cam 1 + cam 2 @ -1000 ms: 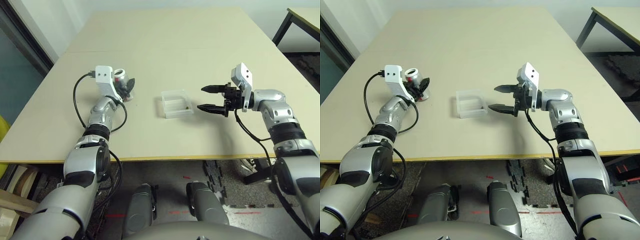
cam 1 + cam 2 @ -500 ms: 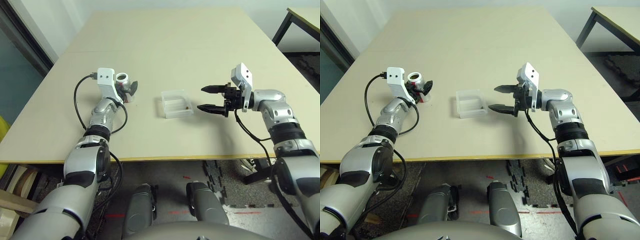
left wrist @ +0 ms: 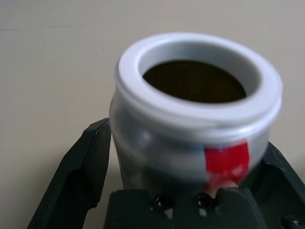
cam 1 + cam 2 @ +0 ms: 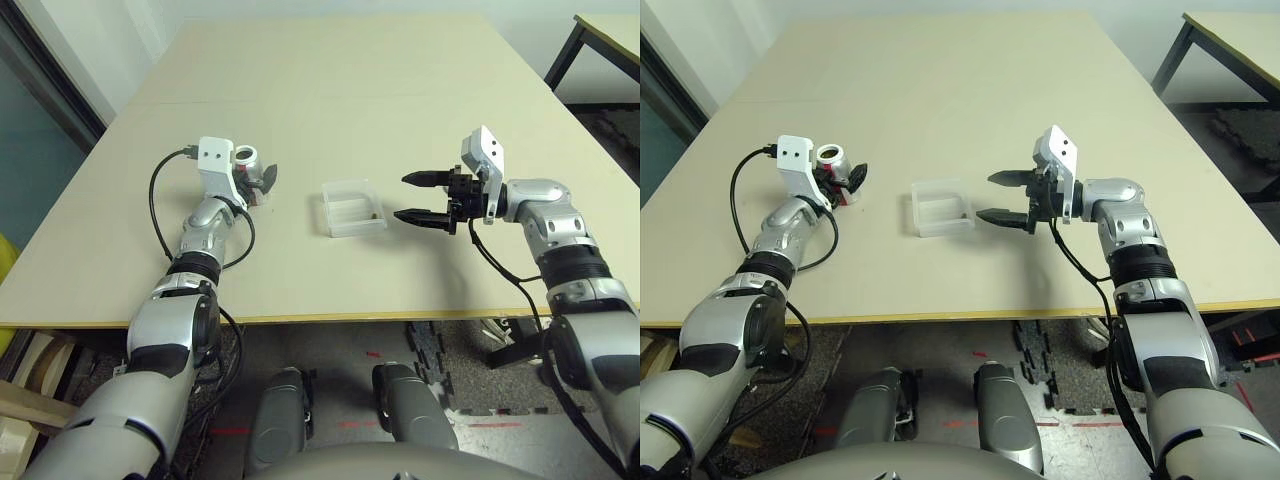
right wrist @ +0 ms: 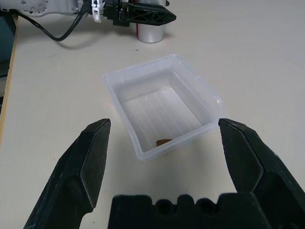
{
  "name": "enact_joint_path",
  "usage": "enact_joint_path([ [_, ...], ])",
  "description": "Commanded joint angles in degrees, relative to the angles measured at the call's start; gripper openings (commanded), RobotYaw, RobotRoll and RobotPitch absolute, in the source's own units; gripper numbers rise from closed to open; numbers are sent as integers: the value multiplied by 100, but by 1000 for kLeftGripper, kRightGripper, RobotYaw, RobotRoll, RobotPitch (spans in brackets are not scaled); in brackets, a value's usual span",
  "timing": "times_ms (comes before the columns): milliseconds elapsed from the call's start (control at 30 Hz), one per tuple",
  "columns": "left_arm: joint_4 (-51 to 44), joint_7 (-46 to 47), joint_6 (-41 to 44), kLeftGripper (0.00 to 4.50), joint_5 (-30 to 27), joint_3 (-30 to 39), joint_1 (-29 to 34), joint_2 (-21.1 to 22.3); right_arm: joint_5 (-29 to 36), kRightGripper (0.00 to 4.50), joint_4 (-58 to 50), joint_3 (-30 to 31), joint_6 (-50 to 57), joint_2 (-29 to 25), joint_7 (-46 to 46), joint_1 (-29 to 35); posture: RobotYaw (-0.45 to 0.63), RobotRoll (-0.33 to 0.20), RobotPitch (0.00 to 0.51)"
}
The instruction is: Pour the medicine from the bottle into the box.
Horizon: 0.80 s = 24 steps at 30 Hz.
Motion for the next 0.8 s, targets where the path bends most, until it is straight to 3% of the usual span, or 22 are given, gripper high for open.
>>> enact_joint_path([
  [33,-314,-101,-3,4477,-30,-29,230,10,-35,4500,25,47,-42,26,-14,2,-205,0,94],
  [300,-1540,-137,349,4477,-156,-70,963,-71,-56,4500,141,49,-118,93,-32,-34,-186,0,86],
  [533,-3759,-156,1197,4477,-410,-183,2215,-122,-51,4500,289,-18,-205,145,-102,-41,-182,0,83],
  [800,-5496,-39,2041,4477,-844,-1,3083,8,222,4500,564,-382,-59,154,-360,2,-164,0,79],
])
